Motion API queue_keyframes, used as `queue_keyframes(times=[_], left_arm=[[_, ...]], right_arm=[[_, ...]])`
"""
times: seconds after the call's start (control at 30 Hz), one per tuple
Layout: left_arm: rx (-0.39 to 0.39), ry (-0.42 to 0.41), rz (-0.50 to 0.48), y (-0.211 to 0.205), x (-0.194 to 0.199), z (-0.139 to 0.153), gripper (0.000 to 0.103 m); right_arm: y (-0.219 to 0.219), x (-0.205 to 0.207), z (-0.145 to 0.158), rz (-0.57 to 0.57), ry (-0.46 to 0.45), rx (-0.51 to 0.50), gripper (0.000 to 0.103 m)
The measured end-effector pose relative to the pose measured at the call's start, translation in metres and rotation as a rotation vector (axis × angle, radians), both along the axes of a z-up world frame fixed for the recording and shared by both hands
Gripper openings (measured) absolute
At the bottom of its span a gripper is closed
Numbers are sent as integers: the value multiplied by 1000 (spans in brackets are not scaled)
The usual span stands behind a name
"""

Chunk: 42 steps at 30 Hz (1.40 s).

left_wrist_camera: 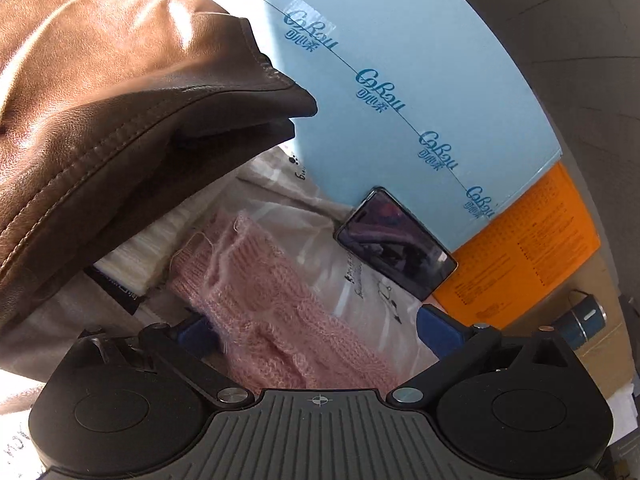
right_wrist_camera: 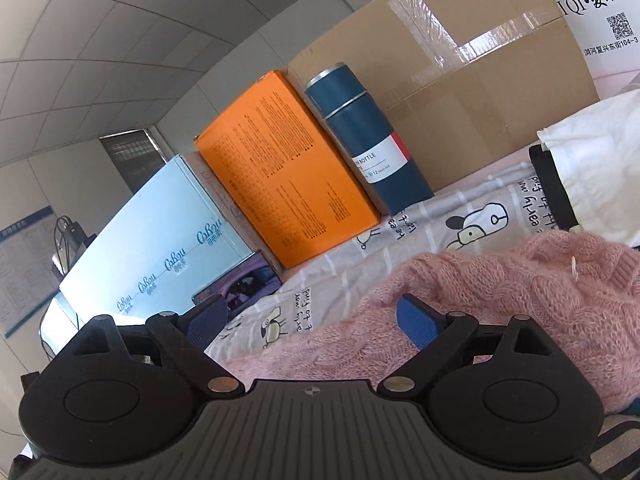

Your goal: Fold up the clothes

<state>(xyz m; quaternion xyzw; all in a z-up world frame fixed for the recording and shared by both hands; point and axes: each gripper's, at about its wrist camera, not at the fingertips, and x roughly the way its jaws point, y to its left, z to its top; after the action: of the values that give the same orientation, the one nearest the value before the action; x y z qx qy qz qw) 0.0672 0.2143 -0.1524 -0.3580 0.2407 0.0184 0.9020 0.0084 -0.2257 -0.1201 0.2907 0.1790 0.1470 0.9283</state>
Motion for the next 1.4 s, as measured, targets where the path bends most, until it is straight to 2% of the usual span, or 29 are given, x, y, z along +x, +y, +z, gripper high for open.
queue_keyframes(times=[0.03, 0.07, 0.1, 0.13, 0.17, 0.2, 0.3, 0.4, 0.5, 0.57, 0.67, 0.8, 0.87, 0.97, 1.0, 1.17, 1.27, 1.4], left_arm=[[63, -2, 4, -7, 0, 0, 102], [128, -3, 6, -14, 0, 0, 91], [206, 7, 1, -21, -1, 1, 69], [231, 14, -8, -23, -1, 1, 55], [254, 18, -19, -26, -1, 1, 38], [256, 2, -37, -26, -3, 3, 31], [281, -95, -105, -30, -20, 16, 23], [315, -234, -143, -38, -52, 42, 21], [318, -338, -116, -39, -79, 65, 17], [295, -382, -74, -28, -95, 80, 17], [275, -396, -18, -14, -109, 96, 17], [394, -315, 100, -7, -109, 99, 17], [465, -241, 127, -4, -101, 90, 17], [566, -149, 116, -10, -89, 69, 17], [581, -144, 106, -16, -88, 65, 17], [623, -240, -36, -53, -90, 69, 18], [588, -274, -150, -75, -92, 73, 18], [612, -298, -293, -116, -94, 68, 18]], right_arm=[[-2, 0, -1, -1, 1, 10, 92], [-4, 0, -2, -1, 0, 22, 92], [-6, -1, -2, 0, -2, 35, 92], [-8, -1, -3, 0, -3, 47, 92], [-10, -2, -4, 0, -4, 60, 92], [-12, -2, -4, 1, -6, 72, 92], [-13, -3, -4, -2, -6, 77, 92], [-14, -3, -4, 0, -9, 82, 92], [-15, -4, -4, 4, -13, 95, 92], [-16, -5, -4, 10, -17, 105, 92], [-18, -7, -3, 18, -26, 119, 92], [-17, -9, -2, 26, -38, 123, 92], [-15, -9, -1, 31, -41, 116, 92], [-13, -10, 0, 37, -46, 103, 92], [-12, -11, 0, 36, -47, 99, 92], [-13, -12, -1, 33, -46, 103, 92], [-13, -12, -1, 36, -46, 104, 92], [-12, -12, -1, 42, -49, 102, 92]])
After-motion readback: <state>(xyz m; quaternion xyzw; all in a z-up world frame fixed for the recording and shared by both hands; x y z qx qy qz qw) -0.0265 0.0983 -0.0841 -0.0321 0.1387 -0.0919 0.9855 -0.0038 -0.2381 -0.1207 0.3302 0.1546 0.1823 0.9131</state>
